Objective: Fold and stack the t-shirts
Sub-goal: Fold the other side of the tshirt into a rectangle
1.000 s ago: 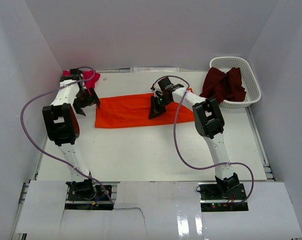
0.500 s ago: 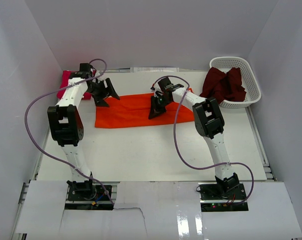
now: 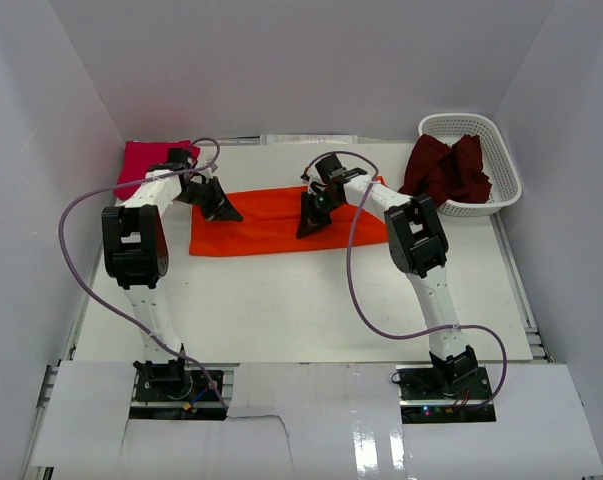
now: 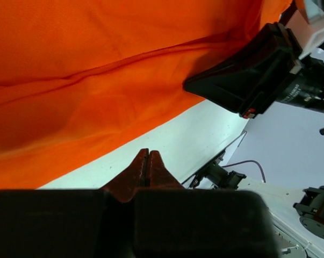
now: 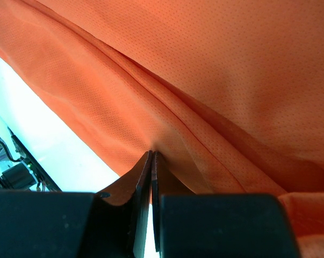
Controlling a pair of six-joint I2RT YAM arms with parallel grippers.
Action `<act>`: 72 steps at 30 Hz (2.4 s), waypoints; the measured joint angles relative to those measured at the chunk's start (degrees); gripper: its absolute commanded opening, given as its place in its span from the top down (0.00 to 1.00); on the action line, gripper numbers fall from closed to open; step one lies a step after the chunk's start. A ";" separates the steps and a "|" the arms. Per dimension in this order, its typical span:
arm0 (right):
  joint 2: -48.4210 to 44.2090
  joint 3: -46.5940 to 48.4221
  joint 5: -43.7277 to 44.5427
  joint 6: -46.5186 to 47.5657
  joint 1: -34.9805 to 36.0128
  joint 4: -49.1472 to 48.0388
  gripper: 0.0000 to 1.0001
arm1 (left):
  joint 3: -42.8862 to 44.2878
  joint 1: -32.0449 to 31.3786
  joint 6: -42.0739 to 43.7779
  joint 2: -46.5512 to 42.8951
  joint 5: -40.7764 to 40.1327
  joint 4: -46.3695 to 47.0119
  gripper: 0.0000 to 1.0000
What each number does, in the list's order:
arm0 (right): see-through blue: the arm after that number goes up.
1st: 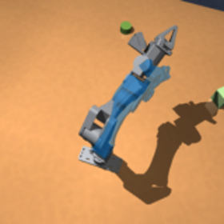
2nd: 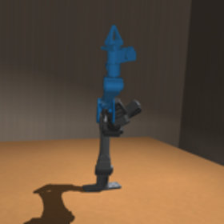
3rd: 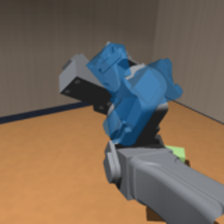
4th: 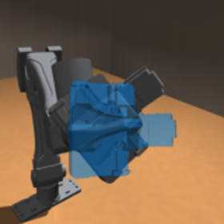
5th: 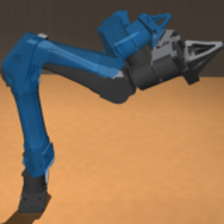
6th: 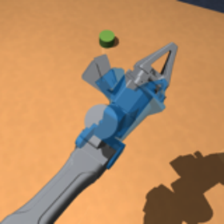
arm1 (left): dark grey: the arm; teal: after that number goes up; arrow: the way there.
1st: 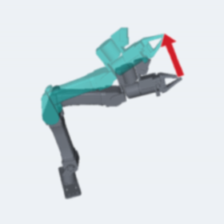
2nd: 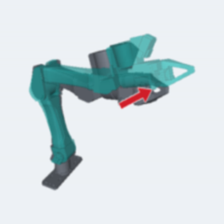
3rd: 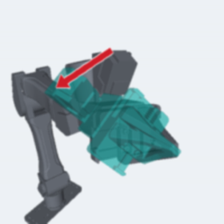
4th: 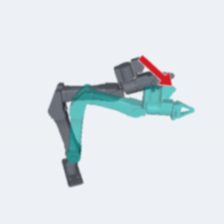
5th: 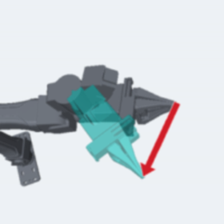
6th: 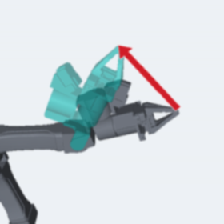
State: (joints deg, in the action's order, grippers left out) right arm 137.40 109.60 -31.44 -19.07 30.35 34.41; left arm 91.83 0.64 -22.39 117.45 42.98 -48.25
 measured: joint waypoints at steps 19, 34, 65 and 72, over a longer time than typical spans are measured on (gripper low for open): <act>-0.02 0.00 0.00 0.00 0.00 0.00 0.92 | 0.15 0.00 1.79 5.46 -17.70 0.02 1.00; -0.44 -0.72 0.15 0.04 0.00 -0.39 0.92 | 0.15 -0.02 2.25 3.65 -34.45 -1.07 1.00; -0.96 -1.55 0.20 0.24 0.00 -0.31 0.92 | -7.34 1.49 -0.74 -10.12 -50.07 -2.34 0.96; -0.96 -1.55 0.17 0.24 0.00 -0.28 0.92 | -10.27 1.49 -1.25 -18.03 -46.23 -1.97 0.96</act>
State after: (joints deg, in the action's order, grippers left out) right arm 136.44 108.05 -31.27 -18.83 30.35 34.13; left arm 81.56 2.13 -23.64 99.42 -3.25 -50.22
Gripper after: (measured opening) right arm 0.078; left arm 0.042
